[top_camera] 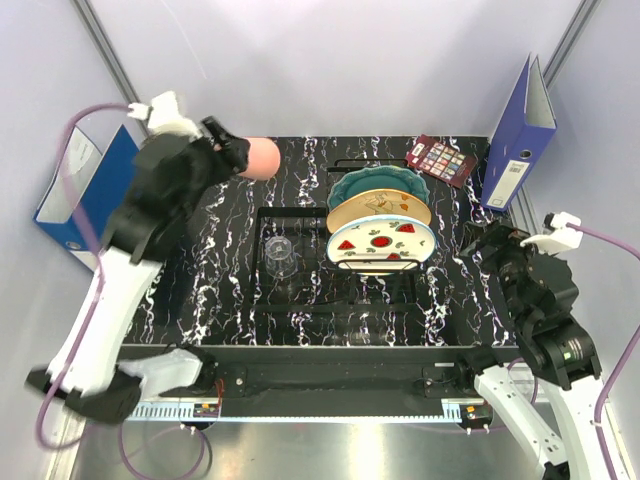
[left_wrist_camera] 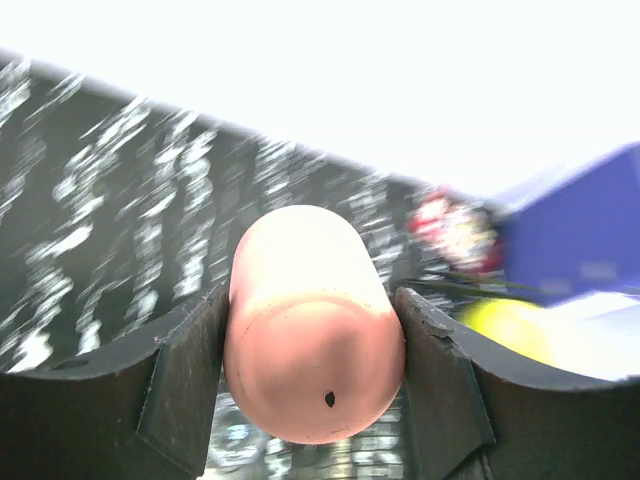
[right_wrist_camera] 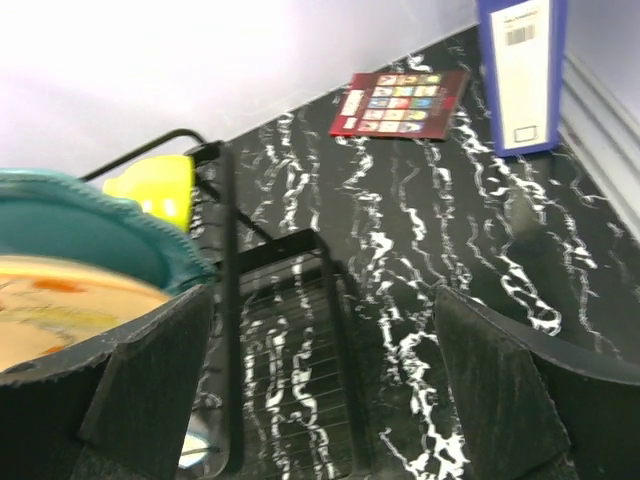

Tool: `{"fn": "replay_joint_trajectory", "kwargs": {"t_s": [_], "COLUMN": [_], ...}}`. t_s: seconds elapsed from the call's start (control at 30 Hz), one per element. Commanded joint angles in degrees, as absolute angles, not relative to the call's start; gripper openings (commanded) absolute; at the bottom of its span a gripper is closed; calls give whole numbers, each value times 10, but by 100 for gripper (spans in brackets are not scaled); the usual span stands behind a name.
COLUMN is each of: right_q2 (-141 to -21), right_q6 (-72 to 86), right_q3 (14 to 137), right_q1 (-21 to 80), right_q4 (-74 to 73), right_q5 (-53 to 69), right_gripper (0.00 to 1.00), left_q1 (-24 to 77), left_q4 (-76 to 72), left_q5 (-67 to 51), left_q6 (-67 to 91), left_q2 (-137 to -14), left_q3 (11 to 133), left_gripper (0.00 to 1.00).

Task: Unload the mixed dishes from the dish rack
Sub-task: Pick up the cup from the dish rack, then place the cup at the center of the board.

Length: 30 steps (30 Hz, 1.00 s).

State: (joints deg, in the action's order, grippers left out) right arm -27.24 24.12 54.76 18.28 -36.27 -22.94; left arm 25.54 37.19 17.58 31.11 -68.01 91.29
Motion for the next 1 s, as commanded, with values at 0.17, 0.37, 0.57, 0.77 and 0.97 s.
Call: {"fn": "replay_joint_trajectory", "kwargs": {"t_s": [0.17, 0.37, 0.57, 0.77, 0.97], "right_q2": [-185, -182, -219, -253, -310], "right_q6": [301, 375, 496, 569, 626], "right_q3": [591, 626, 613, 592, 602], "right_q1": [186, 185, 185, 185, 185], "right_q4": [-283, -229, -87, 37, 135], "right_q5": [-31, 141, 277, 314, 346], "right_gripper": [100, 100, 100, 100, 98], "left_q1": [256, 256, 269, 294, 337], "left_q4": [117, -22, -98, -118, -127], "left_q5": [-193, -307, -338, -318, -301], "left_q6": [392, 520, 584, 592, 583], "left_q2": [-525, -493, -472, -454, -483], "left_q3": [792, 751, 707, 683, 692], "left_gripper": [0, 0, 0, 0, 0]}}
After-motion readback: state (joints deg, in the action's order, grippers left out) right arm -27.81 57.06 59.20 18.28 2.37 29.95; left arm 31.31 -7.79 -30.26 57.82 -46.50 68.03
